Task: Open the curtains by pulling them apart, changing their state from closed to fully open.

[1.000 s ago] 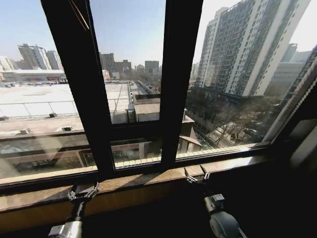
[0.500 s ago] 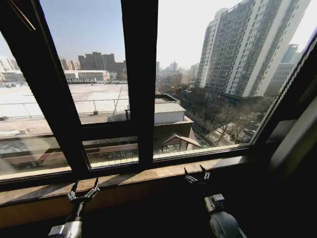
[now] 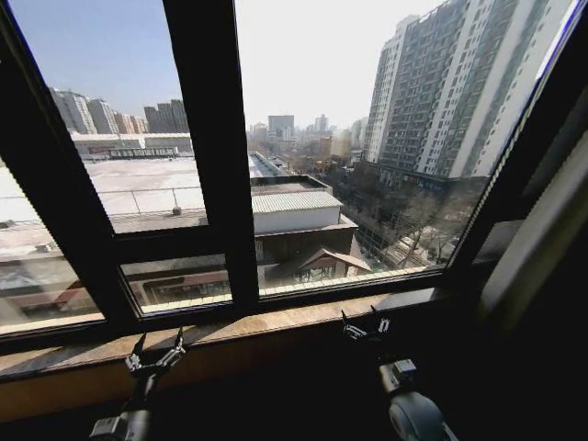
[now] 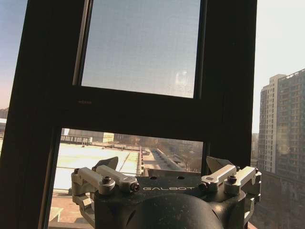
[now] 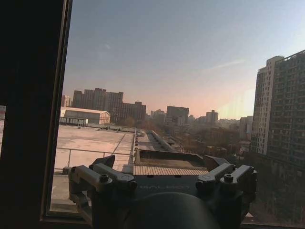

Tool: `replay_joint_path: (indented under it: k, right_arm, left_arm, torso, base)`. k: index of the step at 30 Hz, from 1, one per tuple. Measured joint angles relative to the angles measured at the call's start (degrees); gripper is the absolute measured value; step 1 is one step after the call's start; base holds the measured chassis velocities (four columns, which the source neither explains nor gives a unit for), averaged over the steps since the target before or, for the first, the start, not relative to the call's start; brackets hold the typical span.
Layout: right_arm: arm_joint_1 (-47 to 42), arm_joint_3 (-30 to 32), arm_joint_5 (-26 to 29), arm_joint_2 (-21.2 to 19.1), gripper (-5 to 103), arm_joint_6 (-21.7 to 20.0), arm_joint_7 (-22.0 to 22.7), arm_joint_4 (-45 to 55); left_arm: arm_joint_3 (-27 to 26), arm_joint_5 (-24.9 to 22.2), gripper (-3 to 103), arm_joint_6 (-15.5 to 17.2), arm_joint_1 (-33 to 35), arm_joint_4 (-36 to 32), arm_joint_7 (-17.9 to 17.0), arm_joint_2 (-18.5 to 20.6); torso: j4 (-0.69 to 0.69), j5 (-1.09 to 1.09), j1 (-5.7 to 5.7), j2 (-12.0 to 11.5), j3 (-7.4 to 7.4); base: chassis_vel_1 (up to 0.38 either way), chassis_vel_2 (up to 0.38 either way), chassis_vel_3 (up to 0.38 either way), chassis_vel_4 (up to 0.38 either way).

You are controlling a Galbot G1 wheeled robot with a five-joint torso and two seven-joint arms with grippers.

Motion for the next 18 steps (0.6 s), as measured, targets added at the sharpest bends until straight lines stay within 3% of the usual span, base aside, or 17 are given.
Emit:
replay_joint_path:
  k: [7, 18]
  right_arm:
    - [0.0, 0.0, 0.0, 0.0, 100, 0.0, 0.0, 0.0]
    - [0.0, 0.0, 0.0, 0.0, 100, 0.0, 0.0, 0.0]
  left_arm:
    - [0.0, 0.0, 100, 0.0, 0.0, 0.0, 0.0, 0.0]
    - [0.1, 0.0, 100, 0.0, 0.0, 0.0, 0.0, 0.0]
  torso:
    - [0.0, 0.05, 0.0, 0.0, 0.0]
    - [-0.02, 0.04, -0.02, 0.0, -0.01]
  base:
    - [0.037, -0.171, -0.033, 0.155]
    - [0.11, -0.363, -0.131, 0.372]
